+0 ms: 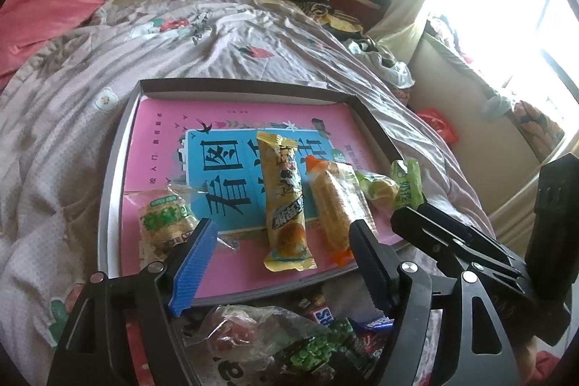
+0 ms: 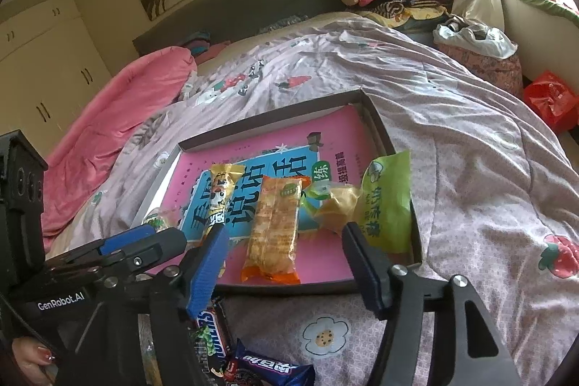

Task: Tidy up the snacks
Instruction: 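Raise both open tools away from the tray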

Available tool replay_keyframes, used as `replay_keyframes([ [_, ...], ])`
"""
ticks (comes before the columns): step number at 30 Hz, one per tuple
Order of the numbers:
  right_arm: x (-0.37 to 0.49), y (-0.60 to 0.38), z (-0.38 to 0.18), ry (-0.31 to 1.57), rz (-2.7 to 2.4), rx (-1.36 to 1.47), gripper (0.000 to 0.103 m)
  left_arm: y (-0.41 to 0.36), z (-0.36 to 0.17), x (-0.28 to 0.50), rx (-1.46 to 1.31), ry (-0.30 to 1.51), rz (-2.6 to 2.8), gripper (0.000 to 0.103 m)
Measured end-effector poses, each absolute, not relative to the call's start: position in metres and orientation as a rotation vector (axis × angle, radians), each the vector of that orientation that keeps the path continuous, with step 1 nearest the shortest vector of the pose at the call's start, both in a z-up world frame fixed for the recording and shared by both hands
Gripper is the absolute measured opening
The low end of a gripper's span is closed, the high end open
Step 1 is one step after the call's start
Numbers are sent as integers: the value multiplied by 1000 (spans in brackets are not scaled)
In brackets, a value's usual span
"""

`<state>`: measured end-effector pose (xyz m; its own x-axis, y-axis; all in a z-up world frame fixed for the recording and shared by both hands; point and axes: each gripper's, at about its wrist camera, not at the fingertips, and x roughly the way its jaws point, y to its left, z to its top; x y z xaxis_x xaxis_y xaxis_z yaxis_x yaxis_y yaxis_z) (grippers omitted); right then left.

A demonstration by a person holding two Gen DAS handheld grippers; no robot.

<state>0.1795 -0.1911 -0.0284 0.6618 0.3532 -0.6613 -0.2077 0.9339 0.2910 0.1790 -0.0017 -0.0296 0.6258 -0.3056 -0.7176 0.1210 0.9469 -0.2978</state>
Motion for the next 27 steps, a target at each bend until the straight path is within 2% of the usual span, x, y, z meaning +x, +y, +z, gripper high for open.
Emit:
replay_keyframes([
  [9,174,-193,-22,758,304,189,72,5,-26,174,-238,855,-227,78],
  [20,166,-195,-13,724,293,177,74,14,-20,168,-244,841,-204,78],
  [27,162,-198,-8,712,290,182,80,22,-15,164,-250,830,-186,78],
])
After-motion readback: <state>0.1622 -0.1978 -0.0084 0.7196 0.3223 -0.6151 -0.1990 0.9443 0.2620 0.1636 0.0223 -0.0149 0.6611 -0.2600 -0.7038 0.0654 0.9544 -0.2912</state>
